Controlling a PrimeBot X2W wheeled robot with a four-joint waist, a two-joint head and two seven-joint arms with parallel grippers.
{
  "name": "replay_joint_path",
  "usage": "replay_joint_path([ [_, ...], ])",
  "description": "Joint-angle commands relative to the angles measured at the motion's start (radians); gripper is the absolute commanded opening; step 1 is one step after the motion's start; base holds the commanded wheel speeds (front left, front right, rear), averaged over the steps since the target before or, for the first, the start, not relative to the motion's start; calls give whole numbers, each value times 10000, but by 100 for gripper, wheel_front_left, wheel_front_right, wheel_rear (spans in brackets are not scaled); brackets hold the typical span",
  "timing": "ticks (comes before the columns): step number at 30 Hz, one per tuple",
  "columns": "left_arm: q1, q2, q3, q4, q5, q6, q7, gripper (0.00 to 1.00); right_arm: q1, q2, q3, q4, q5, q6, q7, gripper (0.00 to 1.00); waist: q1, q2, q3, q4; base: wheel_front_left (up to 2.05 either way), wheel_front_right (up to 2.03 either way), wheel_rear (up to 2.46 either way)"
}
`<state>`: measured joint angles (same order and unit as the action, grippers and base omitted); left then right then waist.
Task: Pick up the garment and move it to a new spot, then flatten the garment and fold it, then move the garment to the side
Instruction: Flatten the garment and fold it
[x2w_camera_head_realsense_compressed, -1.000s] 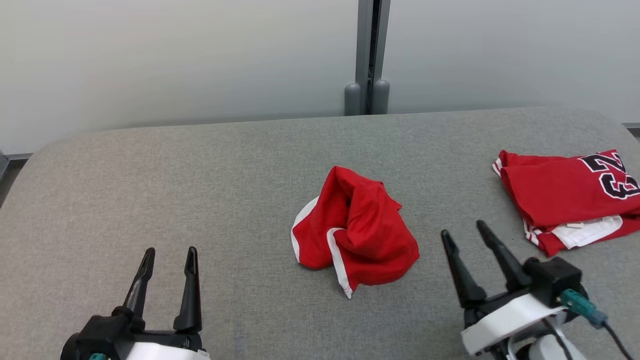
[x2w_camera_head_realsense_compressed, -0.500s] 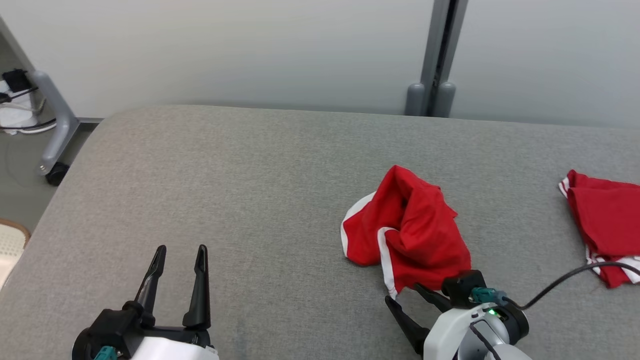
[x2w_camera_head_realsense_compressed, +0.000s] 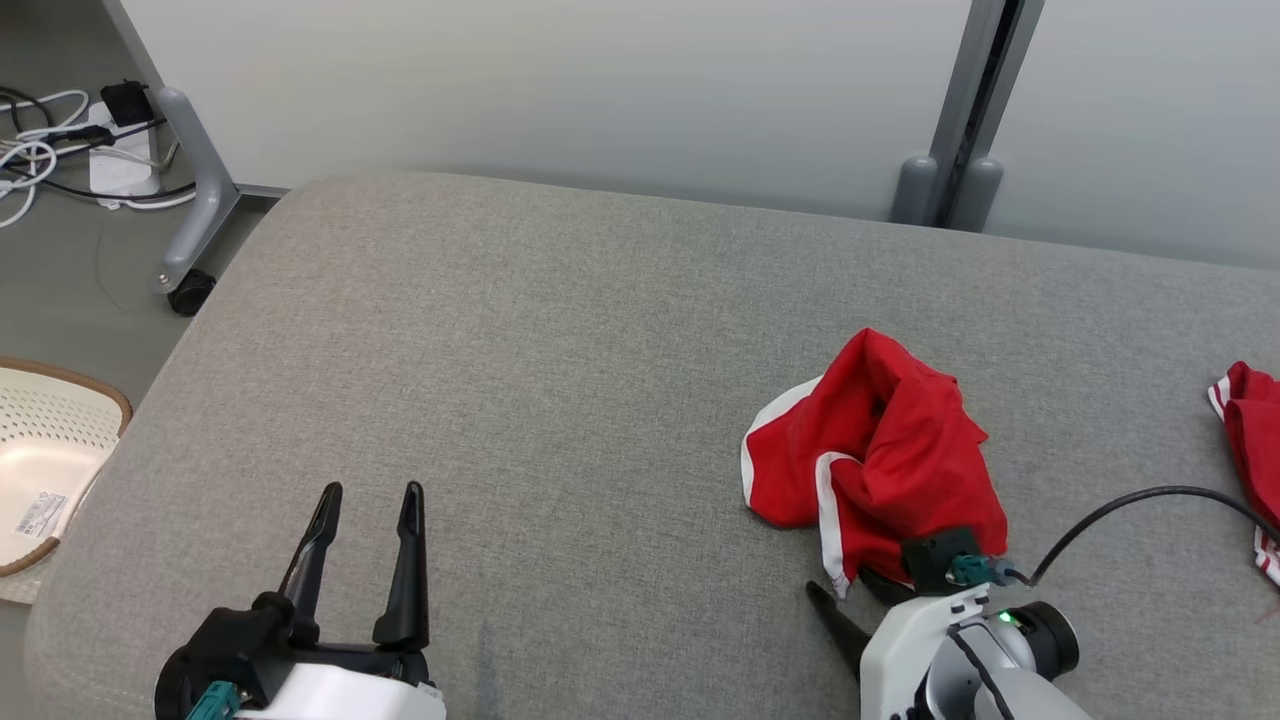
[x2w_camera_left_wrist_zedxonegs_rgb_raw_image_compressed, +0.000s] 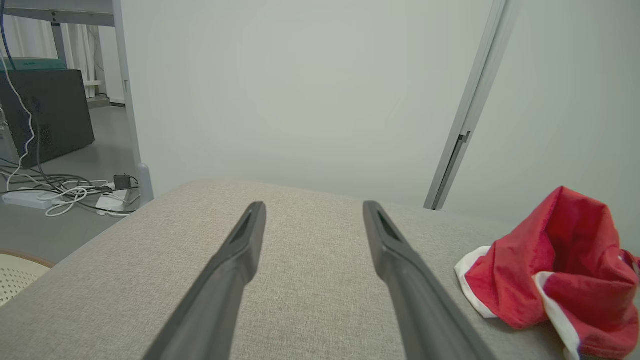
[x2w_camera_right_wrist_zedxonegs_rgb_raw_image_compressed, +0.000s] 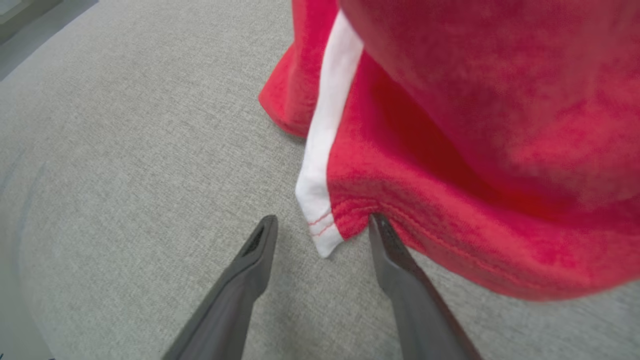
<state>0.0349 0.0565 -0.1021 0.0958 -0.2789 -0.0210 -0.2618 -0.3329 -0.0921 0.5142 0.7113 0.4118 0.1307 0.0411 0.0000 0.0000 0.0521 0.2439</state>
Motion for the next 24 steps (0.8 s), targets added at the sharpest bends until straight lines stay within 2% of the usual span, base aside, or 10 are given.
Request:
replay_joint_path([
  [1, -127, 30, 47, 23, 31, -51, -41, 100, -138, -19, -83, 75, -102, 1, -102, 31, 0, 0, 22, 16, 0, 0, 0],
  [2, -146, 29, 66, 28, 39, -63, -41, 100, -164, 18, -125, 169, -138, 1, -155, 0, 0, 0, 37, 23, 0, 0, 0],
  [9, -183, -4, 136, 117, 87, -144, -41, 100, -323, 171, -257, 401, -237, 1, -569, 0, 0, 0, 45, -176, 0, 0, 0],
  [15, -100, -18, 198, 190, 159, -215, -41, 100, -218, -130, -629, -397, 188, 1, -887, 0, 0, 0, -42, -778, 0, 0, 0],
  [19, -116, -24, 206, 238, 184, -235, -41, 100, -17, -823, -766, -1517, 539, 1, -855, 0, 0, 0, -74, -1252, 0, 0, 0],
  [24, -176, -26, 265, 288, 191, -295, -41, 100, 430, -1816, -1109, -3028, 1010, 1, -50, 0, 0, 0, -77, -1760, 0, 0, 0],
])
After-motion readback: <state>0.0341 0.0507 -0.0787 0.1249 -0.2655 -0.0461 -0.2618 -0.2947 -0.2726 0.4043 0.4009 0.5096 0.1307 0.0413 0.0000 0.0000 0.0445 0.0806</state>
